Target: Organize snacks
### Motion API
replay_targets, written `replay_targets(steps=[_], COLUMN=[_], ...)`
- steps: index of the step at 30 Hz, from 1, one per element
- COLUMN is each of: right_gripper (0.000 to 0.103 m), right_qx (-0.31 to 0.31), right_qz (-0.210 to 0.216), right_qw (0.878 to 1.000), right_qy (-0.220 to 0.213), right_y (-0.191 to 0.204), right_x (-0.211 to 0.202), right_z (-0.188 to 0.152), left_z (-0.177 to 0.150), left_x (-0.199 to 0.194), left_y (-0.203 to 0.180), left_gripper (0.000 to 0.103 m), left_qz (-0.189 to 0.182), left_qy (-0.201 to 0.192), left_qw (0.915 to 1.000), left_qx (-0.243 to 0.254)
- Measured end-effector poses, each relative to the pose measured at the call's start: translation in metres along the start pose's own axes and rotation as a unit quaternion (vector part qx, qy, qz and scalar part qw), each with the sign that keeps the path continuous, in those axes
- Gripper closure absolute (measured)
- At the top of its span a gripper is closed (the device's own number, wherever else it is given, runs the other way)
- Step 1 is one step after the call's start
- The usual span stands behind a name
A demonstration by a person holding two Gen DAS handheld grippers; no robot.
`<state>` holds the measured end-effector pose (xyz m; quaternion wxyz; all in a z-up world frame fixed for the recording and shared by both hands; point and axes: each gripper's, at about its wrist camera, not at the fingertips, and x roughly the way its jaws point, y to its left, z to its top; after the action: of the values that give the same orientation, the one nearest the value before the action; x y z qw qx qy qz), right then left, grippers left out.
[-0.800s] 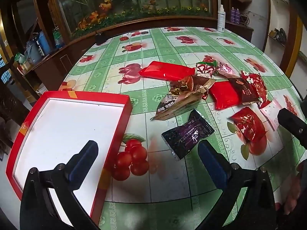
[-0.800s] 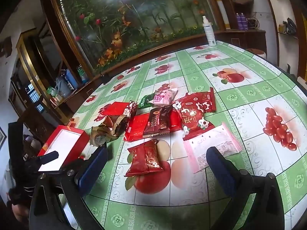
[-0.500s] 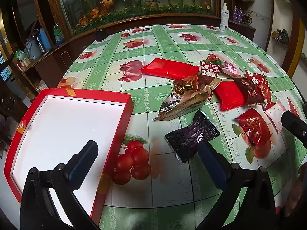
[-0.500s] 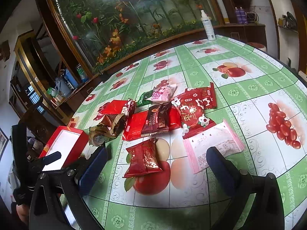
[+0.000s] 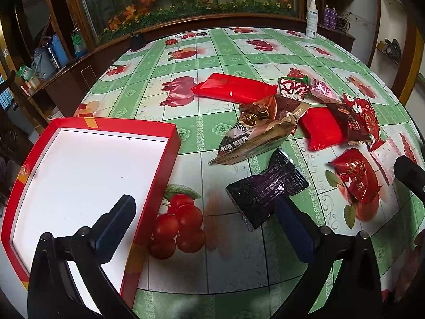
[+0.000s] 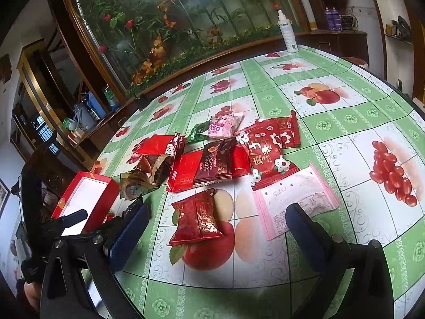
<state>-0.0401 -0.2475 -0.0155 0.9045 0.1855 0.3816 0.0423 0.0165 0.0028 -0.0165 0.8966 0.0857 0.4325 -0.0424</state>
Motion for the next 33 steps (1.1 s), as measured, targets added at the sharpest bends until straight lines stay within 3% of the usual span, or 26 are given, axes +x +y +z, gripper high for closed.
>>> replay_targets(steps=[28, 33], right_gripper=[0.0, 0.001], right_qx=[-0.003, -0.037], right_qz=[-0.001, -0.014], right_qw=[1.0, 0.999], right_qy=[0.004, 0.024], right_y=[0.002, 0.017], right_x=[0.002, 0.012], right_z=[-0.003, -0.006], left_z=[-0.001, 0.004], left_x=[0.01, 0.012], left_y=[0.002, 0.01], left_gripper=[0.0, 0.0], left_qz=[0.0, -0.003], left_qy=[0.006, 0.006], left_qw=[1.0, 1.0], left_qx=[0.002, -0.001])
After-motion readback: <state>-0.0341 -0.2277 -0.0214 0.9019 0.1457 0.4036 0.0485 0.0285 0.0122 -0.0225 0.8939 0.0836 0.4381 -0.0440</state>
